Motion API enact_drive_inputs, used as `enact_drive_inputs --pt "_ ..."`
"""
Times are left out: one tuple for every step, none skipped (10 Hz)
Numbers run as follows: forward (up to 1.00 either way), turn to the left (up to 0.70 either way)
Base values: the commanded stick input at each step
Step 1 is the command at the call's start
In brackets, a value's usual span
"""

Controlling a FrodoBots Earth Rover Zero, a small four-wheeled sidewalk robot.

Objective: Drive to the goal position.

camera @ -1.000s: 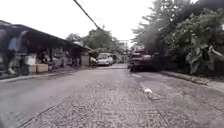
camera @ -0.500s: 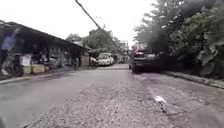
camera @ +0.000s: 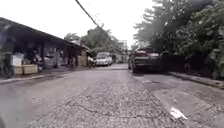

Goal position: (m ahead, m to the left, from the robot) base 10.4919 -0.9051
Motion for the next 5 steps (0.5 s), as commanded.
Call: enact_drive_inputs --pt "1.0 0.0" --pt "1.0 0.05" --pt "1.0 0.24" --pt "1.0 0.02" --pt "1.0 0.0"
